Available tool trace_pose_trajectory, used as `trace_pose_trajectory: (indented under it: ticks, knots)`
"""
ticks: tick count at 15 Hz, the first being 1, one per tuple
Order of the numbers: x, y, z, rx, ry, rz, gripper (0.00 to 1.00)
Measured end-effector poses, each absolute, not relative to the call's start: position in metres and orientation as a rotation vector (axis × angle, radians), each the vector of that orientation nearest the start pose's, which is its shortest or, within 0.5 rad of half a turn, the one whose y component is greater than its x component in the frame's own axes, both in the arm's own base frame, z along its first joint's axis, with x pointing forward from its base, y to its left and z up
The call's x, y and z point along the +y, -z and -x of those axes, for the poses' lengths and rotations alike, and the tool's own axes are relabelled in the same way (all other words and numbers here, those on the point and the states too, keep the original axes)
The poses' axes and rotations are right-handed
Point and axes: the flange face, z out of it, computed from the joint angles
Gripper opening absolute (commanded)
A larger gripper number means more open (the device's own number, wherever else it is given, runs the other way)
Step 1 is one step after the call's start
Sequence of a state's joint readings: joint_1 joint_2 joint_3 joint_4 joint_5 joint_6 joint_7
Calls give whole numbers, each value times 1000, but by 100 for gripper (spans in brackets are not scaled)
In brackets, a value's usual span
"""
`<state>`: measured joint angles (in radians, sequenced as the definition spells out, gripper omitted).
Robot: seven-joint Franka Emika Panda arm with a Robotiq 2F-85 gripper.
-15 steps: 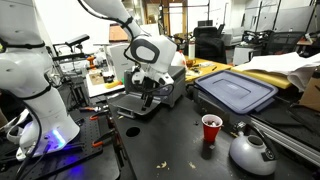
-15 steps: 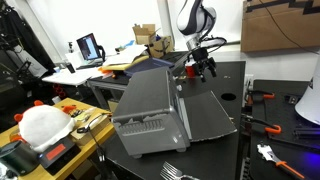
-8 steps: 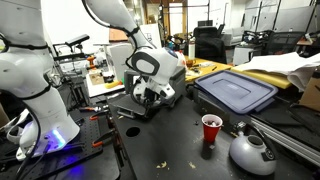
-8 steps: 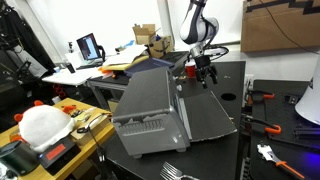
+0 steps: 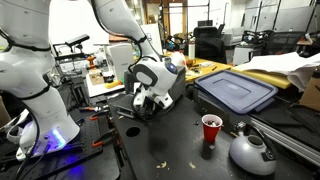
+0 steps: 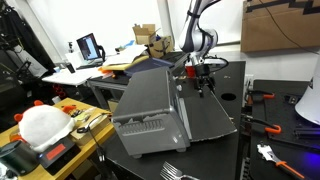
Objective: Close the microwave door
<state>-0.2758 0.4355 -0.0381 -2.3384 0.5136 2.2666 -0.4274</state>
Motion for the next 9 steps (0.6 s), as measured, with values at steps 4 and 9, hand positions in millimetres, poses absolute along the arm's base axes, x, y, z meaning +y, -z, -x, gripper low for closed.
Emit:
trace_pose_trajectory:
  ticks: [4,9]
  knots:
    - [-146,-112,-429,492,-424,2553,100]
    - [-193,-112,-408,582,-325,2447,100]
